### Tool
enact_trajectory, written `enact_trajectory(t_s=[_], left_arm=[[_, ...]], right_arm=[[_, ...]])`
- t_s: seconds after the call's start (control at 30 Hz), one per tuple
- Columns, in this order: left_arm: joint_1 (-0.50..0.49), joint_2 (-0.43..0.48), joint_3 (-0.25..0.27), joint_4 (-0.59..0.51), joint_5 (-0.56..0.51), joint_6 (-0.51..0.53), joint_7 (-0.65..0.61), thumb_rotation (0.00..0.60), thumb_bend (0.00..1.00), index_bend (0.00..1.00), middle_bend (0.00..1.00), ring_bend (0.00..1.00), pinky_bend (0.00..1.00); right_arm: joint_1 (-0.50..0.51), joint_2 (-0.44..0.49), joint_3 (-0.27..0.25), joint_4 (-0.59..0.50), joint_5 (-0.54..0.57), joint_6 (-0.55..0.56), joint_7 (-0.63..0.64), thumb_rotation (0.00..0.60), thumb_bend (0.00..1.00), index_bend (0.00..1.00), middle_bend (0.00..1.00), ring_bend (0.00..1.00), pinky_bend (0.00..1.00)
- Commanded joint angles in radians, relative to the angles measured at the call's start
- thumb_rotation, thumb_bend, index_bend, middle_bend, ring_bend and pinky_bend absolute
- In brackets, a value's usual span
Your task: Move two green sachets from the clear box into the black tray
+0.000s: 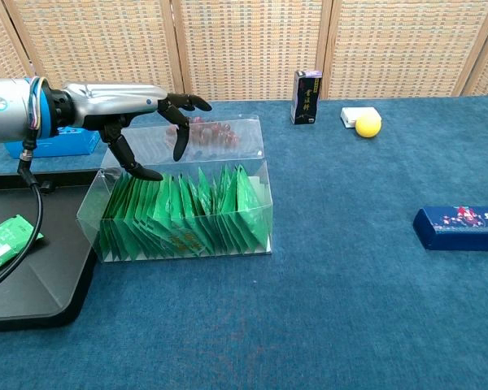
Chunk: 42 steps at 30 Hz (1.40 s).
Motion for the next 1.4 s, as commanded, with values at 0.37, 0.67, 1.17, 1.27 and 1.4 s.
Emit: enact_trajectory(t_s=[0.37, 0.67, 1.17, 1.27, 1.4], left_arm=[[-0.01, -0.052, -0.006, 0.056, -0.029, -0.005, 0.033, 0.6, 0.35, 0.51, 0.0, 0.0, 0.0], [-0.012, -0.06, 0.003, 0.063, -0.027, -0.008, 0.036, 0.6, 0.35, 0.51, 0.0, 0.0, 0.0], [-0.027, -0.09, 0.0, 0.087, -0.04, -0.023, 0.044, 0.6, 0.35, 0.51, 0.0, 0.0, 0.0], [-0.029, -0.093, 0.001, 0.088, -0.043, -0.028, 0.049, 0.6, 0.36, 0.51, 0.0, 0.0, 0.0], [-0.029, -0.095, 0.001, 0.089, -0.047, -0.03, 0.054, 0.6, 0.35, 0.51, 0.0, 0.0, 0.0]], right_arm=[[0.001, 0.0, -0.001, 0.003, 0.001, -0.004, 0.001, 0.6, 0.0, 0.0, 0.0, 0.0, 0.0], [0.001, 0.0, -0.001, 0.002, 0.004, -0.007, 0.001, 0.6, 0.0, 0.0, 0.0, 0.0, 0.0], [0.001, 0.002, 0.0, 0.001, 0.009, -0.011, 0.003, 0.6, 0.0, 0.0, 0.0, 0.0, 0.0], [0.001, 0.003, 0.0, 0.0, 0.01, -0.011, 0.004, 0.6, 0.0, 0.0, 0.0, 0.0, 0.0], [0.001, 0.003, 0.0, 0.001, 0.009, -0.011, 0.005, 0.6, 0.0, 0.0, 0.0, 0.0, 0.0]])
